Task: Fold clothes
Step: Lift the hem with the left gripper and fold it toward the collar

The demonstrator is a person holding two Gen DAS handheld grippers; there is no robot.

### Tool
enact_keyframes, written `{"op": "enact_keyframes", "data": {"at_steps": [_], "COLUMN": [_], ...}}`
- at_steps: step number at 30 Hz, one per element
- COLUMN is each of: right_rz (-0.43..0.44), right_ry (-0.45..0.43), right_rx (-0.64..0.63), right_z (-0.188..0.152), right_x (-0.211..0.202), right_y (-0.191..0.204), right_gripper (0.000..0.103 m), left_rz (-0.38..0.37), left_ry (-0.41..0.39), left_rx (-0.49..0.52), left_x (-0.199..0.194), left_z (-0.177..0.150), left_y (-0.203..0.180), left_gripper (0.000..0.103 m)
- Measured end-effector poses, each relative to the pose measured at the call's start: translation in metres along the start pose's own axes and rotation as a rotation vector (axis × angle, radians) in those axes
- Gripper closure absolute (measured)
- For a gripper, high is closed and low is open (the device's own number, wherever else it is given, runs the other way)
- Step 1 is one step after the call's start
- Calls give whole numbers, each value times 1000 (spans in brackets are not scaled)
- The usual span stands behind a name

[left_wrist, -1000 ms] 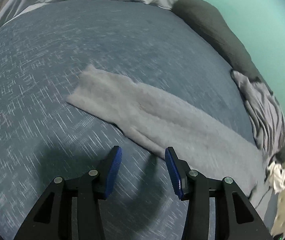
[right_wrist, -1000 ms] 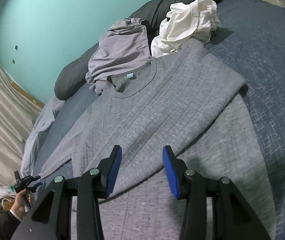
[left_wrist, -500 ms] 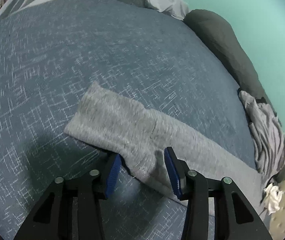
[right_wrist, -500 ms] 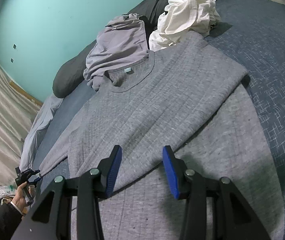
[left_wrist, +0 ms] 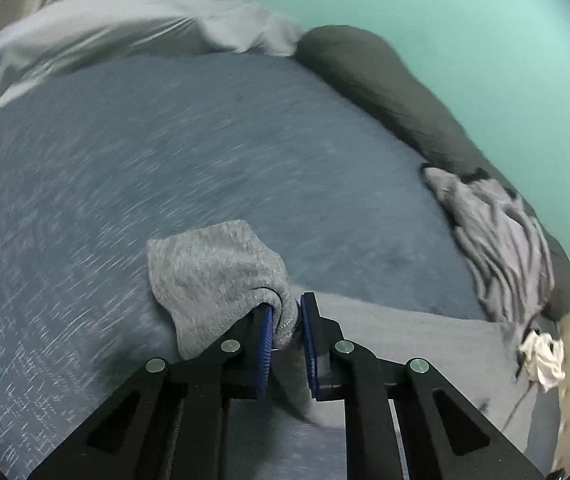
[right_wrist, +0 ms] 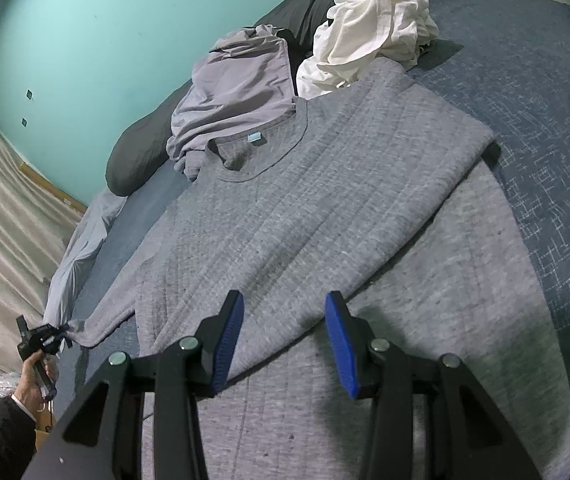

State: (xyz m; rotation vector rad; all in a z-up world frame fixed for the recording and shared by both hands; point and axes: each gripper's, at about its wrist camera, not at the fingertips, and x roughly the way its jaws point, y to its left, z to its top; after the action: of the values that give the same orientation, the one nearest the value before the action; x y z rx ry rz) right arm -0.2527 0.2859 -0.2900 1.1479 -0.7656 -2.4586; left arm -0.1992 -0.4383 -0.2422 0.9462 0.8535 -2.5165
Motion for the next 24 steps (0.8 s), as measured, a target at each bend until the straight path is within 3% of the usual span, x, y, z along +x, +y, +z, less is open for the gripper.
{"op": "enact_keyframes", "data": {"at_steps": [5,15,24], "right_rz": [16,38,58], "right_ry": [-4,-14,-50], "right_rx": [13,77,118], "right_z": [2,7,14], "right_x": [-4,-11,-22], "right_y": [-2,-19,-33], "right_gripper": [60,60,60], "left_rz": [-78,-219,-293], "left_ry": [-3,38,85], "left_rx": [109,249,385], "left_x": [-6,-20,-17], "left_z": [1,-39,-85], "left_y": [-70,-199,-305], "left_gripper": [88,99,99]}}
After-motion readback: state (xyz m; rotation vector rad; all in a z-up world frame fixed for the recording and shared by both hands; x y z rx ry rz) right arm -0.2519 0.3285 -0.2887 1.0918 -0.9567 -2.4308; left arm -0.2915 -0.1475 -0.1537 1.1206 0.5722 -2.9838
